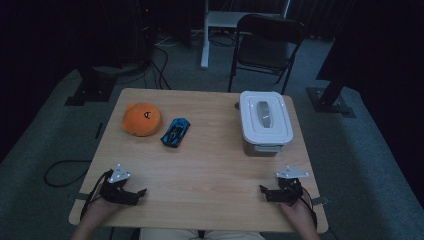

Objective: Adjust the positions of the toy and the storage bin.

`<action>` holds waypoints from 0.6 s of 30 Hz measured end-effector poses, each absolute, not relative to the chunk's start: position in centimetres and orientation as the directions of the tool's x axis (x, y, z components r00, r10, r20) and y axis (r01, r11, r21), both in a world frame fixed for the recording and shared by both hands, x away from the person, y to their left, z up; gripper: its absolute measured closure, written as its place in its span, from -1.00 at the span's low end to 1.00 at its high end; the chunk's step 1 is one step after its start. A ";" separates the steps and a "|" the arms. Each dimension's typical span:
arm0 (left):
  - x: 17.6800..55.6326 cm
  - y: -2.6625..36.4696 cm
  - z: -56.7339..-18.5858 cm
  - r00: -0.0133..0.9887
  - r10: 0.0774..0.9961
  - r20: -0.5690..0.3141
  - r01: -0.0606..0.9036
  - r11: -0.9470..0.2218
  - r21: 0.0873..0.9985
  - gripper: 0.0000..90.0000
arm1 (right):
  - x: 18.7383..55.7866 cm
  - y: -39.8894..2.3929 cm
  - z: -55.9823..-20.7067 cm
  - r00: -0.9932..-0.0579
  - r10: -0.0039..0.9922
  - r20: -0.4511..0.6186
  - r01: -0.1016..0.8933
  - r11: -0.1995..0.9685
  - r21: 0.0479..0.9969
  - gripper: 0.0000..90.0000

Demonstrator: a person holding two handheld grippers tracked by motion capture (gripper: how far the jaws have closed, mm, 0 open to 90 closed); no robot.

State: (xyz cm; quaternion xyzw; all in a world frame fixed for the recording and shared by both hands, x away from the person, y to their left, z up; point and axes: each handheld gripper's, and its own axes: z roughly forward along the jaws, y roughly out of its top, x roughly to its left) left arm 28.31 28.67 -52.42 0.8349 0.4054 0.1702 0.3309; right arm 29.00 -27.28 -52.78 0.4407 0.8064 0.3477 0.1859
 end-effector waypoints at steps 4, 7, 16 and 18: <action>28.2 28.8 -52.4 0.606 0.795 0.016 0.568 -0.447 0.691 -0.92 | 29.0 -27.4 -52.8 -0.543 0.839 0.015 0.581 0.363 0.728 -0.74; 28.4 28.7 -52.3 0.600 0.800 0.015 0.577 -0.445 0.685 -0.92 | 29.0 -27.5 -52.8 -0.543 0.839 0.025 0.583 0.355 0.731 -0.74; 29.4 27.8 -52.0 0.569 0.822 0.020 0.610 -0.438 0.661 -0.92 | 28.9 -27.3 -52.8 -0.544 0.839 0.004 0.579 0.372 0.726 -0.73; 30.1 26.9 -51.8 0.571 0.821 0.018 0.607 -0.437 0.664 -0.92 | 28.9 -27.3 -52.8 -0.544 0.839 0.004 0.579 0.372 0.726 -0.73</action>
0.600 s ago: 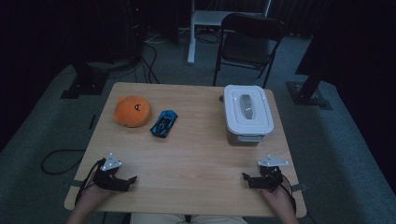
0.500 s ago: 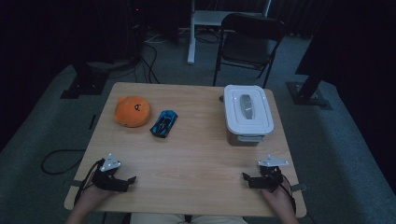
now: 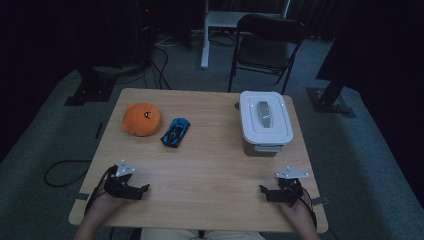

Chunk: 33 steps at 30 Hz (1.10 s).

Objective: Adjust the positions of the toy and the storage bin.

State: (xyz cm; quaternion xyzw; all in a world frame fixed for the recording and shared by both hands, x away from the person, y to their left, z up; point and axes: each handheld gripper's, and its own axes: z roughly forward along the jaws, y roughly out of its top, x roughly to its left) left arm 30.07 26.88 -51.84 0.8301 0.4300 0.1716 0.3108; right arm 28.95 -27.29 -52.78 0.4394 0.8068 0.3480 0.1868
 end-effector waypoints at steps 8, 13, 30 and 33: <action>32.9 24.9 -50.2 0.575 0.818 0.019 0.609 -0.444 0.657 -0.92 | 28.9 -27.3 -52.8 -0.544 0.839 0.004 0.579 0.372 0.725 -0.73; 35.0 23.5 -49.1 0.574 0.819 0.019 0.617 -0.447 0.647 -0.90 | 28.9 -27.3 -52.8 -0.543 0.840 0.004 0.580 0.372 0.725 -0.73; 42.8 18.8 -45.8 0.545 0.836 0.052 0.639 -0.455 0.620 -0.90 | 28.9 -27.3 -52.8 -0.543 0.839 0.004 0.580 0.372 0.725 -0.73; 44.2 17.7 -45.9 0.530 0.846 0.056 0.656 -0.451 0.606 -0.91 | 28.9 -27.3 -52.8 -0.543 0.840 0.004 0.580 0.371 0.725 -0.73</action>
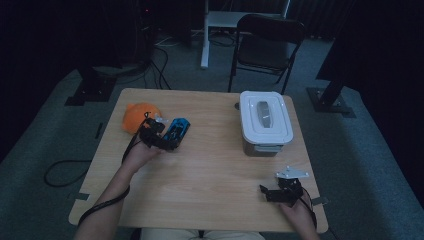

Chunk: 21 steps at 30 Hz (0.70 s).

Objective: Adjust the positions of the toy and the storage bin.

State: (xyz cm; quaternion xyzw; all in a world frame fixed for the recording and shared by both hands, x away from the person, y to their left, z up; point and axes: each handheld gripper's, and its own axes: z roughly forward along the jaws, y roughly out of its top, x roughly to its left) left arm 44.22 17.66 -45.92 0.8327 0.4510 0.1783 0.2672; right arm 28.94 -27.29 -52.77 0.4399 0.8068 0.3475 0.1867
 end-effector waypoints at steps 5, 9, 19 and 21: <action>46.2 16.1 -46.7 0.534 0.843 0.061 0.668 -0.465 0.581 -0.90 | 28.9 -27.3 -52.8 -0.543 0.839 0.004 0.580 0.372 0.725 -0.73; 47.7 15.6 -47.9 0.515 0.855 0.064 0.696 -0.461 0.551 -0.89 | 28.9 -27.3 -52.8 -0.543 0.839 0.004 0.580 0.372 0.725 -0.73; 49.5 15.1 -50.0 0.476 0.878 0.045 0.754 -0.434 0.492 -0.76 | 28.9 -27.3 -52.8 -0.543 0.840 0.004 0.580 0.371 0.725 -0.73; 49.5 15.2 -50.0 0.475 0.879 0.037 0.754 -0.428 0.498 -0.67 | 28.9 -27.3 -52.8 -0.543 0.840 0.004 0.580 0.371 0.725 -0.73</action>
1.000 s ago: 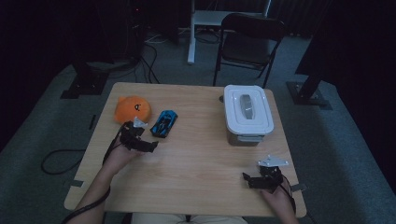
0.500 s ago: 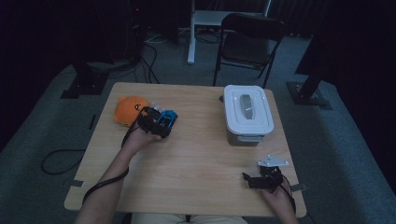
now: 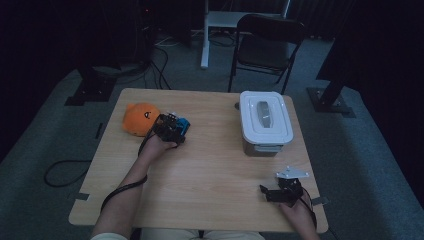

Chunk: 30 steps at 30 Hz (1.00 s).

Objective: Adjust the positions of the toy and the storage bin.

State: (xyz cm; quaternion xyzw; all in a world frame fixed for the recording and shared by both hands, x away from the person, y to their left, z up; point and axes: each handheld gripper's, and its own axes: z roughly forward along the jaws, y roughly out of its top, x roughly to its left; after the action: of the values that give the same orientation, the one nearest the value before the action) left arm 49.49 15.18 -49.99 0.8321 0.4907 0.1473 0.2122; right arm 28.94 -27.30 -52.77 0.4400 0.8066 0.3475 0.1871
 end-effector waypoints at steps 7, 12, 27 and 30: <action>49.6 15.1 -50.0 0.479 0.878 0.022 0.753 -0.424 0.503 -0.49 | 28.9 -27.3 -52.8 -0.541 0.841 0.003 0.581 0.371 0.725 -0.73; 49.6 15.0 -49.9 0.494 0.869 0.040 0.738 -0.443 0.508 -0.46 | 28.9 -27.3 -52.8 -0.541 0.841 0.004 0.581 0.370 0.725 -0.73; 48.0 15.1 -48.9 0.531 0.846 0.049 0.710 -0.475 0.520 -0.43 | 28.9 -27.3 -52.8 -0.538 0.843 0.004 0.582 0.368 0.725 -0.73; 47.3 15.1 -48.5 0.547 0.835 0.056 0.693 -0.490 0.529 -0.43 | 28.9 -27.3 -52.8 -0.537 0.844 0.004 0.582 0.367 0.726 -0.73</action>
State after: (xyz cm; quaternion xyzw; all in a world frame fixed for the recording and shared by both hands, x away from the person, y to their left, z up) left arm 47.33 15.11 -48.52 0.8490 0.4499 0.1546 0.2297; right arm 28.94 -27.32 -52.78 0.4429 0.8049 0.3470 0.1885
